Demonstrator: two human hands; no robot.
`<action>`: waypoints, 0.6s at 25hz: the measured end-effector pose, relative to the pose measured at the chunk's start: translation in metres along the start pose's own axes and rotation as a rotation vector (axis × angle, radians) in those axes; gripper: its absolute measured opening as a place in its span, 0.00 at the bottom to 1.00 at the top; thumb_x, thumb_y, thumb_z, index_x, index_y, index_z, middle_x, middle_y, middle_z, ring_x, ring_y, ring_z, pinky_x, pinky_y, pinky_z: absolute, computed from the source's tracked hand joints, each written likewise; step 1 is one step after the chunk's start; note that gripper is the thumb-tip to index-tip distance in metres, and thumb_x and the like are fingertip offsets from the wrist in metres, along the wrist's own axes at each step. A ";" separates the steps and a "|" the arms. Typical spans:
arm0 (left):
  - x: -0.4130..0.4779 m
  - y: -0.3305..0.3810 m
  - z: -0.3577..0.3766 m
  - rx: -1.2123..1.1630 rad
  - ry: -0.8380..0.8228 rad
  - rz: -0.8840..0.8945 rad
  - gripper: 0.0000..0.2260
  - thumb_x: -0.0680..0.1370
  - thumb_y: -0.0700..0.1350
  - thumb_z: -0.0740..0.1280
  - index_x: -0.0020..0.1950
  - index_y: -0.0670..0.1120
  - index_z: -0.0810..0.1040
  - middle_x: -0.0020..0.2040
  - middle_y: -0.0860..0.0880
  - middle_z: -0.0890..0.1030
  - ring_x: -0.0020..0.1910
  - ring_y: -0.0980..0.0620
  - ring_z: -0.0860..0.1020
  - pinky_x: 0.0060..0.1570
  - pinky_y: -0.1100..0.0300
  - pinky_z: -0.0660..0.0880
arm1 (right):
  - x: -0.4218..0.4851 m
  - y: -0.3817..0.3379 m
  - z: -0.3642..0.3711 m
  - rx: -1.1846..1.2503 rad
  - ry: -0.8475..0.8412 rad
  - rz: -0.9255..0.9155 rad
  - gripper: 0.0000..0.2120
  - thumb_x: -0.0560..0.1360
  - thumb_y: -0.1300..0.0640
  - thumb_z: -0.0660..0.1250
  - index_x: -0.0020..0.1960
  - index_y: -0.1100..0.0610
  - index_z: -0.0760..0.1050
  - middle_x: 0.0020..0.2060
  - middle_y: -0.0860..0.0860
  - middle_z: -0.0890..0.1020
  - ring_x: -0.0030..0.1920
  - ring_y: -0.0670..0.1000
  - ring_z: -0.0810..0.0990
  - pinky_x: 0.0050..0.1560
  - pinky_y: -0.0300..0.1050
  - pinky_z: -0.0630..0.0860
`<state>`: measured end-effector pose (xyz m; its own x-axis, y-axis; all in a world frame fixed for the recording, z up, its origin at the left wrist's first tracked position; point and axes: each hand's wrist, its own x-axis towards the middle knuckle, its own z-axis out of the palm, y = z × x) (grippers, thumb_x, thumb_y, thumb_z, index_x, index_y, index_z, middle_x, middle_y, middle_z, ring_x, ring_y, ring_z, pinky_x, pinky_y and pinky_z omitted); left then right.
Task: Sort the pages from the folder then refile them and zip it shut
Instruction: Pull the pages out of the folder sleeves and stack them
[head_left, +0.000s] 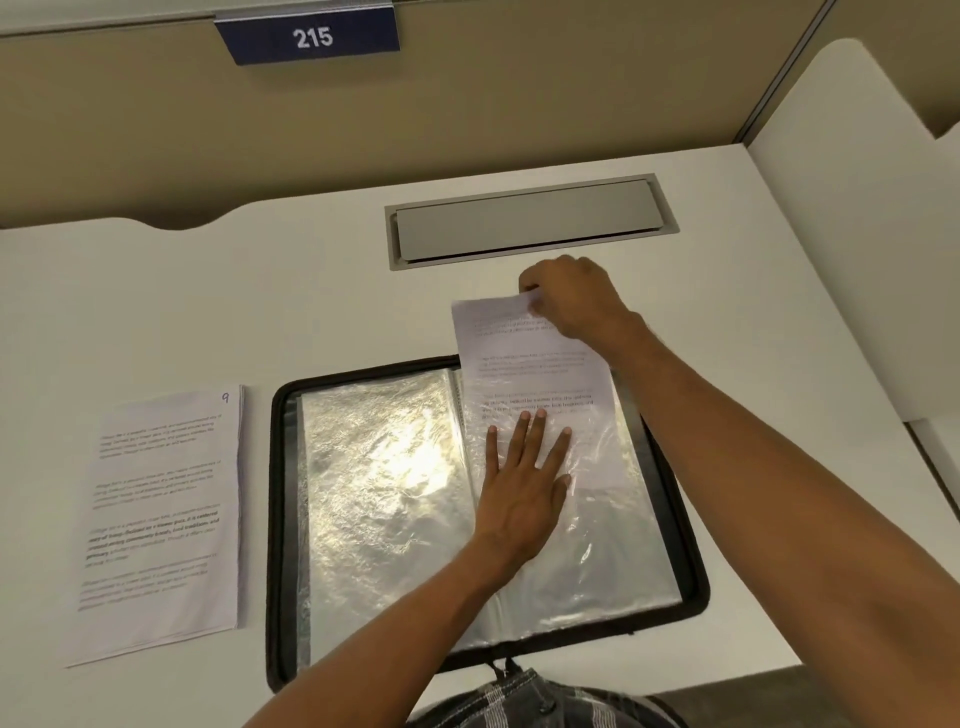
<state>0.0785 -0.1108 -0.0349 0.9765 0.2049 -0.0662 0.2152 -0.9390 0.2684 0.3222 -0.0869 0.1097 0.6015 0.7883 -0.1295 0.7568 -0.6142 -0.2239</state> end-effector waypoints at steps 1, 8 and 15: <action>0.001 0.000 -0.001 0.001 0.000 -0.003 0.25 0.88 0.57 0.48 0.85 0.54 0.53 0.86 0.46 0.47 0.85 0.46 0.43 0.80 0.35 0.43 | 0.000 -0.002 -0.011 0.004 0.061 -0.021 0.06 0.76 0.63 0.68 0.45 0.55 0.82 0.39 0.52 0.83 0.41 0.56 0.81 0.43 0.45 0.69; 0.002 0.003 -0.001 0.040 -0.016 -0.016 0.26 0.87 0.58 0.47 0.85 0.55 0.53 0.86 0.46 0.48 0.85 0.45 0.44 0.79 0.33 0.45 | -0.016 -0.025 -0.080 -0.043 0.356 -0.093 0.04 0.75 0.62 0.70 0.44 0.54 0.82 0.38 0.52 0.83 0.41 0.56 0.79 0.48 0.47 0.69; 0.001 -0.004 -0.007 -0.029 -0.001 0.026 0.26 0.87 0.59 0.47 0.85 0.56 0.54 0.86 0.47 0.50 0.85 0.47 0.45 0.79 0.33 0.43 | -0.066 -0.068 -0.126 -0.023 0.436 -0.100 0.04 0.70 0.61 0.69 0.40 0.52 0.79 0.35 0.48 0.81 0.37 0.49 0.76 0.39 0.49 0.77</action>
<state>0.0790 -0.1049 -0.0293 0.9817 0.1806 -0.0600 0.1903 -0.9356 0.2974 0.2630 -0.1022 0.2548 0.5728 0.7578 0.3125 0.8194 -0.5399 -0.1927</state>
